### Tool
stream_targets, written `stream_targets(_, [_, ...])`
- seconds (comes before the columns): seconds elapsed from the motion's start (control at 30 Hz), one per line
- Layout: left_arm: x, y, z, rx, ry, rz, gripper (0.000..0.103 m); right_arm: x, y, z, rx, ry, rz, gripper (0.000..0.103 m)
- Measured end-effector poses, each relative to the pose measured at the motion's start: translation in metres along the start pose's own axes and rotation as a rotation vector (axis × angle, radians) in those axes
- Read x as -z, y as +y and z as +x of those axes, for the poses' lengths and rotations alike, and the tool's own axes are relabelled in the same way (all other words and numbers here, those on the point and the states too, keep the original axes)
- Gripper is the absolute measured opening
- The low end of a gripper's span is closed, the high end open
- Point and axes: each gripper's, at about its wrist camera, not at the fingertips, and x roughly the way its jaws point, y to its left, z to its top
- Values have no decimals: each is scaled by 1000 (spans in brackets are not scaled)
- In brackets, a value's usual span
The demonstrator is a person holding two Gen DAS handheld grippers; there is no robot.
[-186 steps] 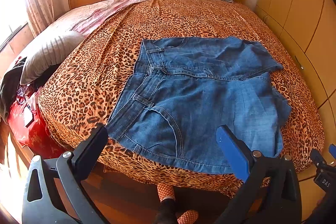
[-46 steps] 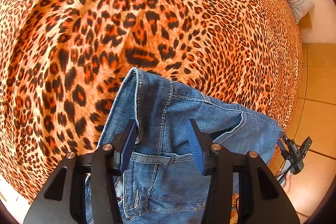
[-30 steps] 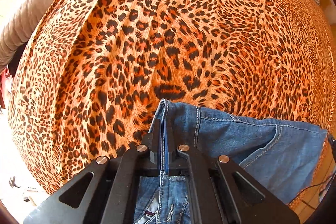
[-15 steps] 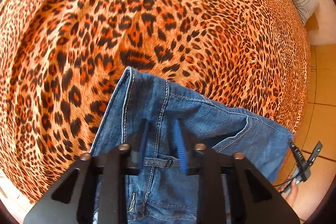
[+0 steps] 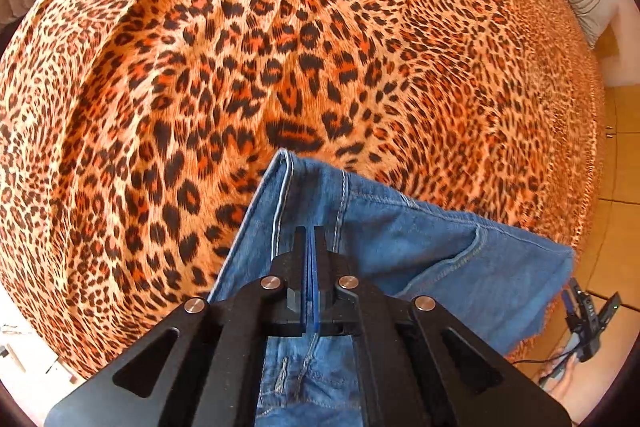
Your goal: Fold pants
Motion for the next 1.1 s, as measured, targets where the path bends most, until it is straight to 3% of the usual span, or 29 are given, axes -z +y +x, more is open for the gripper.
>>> stream_targets(0.2, [53, 1, 19, 39, 67, 37, 16, 66, -41, -11, -47, 84, 61, 65])
stream_targets(0.27, [59, -6, 30, 2, 82, 22, 16, 81, -40, -6, -69, 96, 81, 60])
stream_targets(0.3, [63, -9, 30, -28, 63, 31, 16, 86, -37, -5, -43, 84, 64, 52])
stream_targets(0.33, [66, -15, 30, -62, 54, 57, 16, 88, -32, -7, -11, 69, 34, 14])
stream_targets(0.37, [69, -22, 30, -94, 44, 85, 16, 89, -30, -8, -17, 79, 20, 6])
stream_targets(0.47, [76, -30, 34, -159, 28, 136, 13, 91, -37, -36, -16, -6, 46, 6])
stream_targets(0.6, [73, -67, 58, -175, 28, 120, 13, 109, -70, -23, 32, 78, 107, 8])
stream_targets(0.67, [63, -69, 59, -162, 40, 106, 13, 114, -76, -26, 2, 49, 141, 12])
stream_targets(0.8, [49, -44, 38, -99, 58, 80, 13, 123, -87, -48, -47, 21, 219, 24])
stream_targets(0.97, [75, -2, 11, -14, 56, 110, 17, 161, -87, -98, -79, -17, 184, 50])
stream_targets(1.03, [93, 12, 9, -26, 58, 144, 25, 188, -89, -113, -50, -4, 149, 52])
stream_targets(1.1, [112, 21, 8, -37, 57, 172, 26, 215, -90, -121, -25, 33, 132, 52])
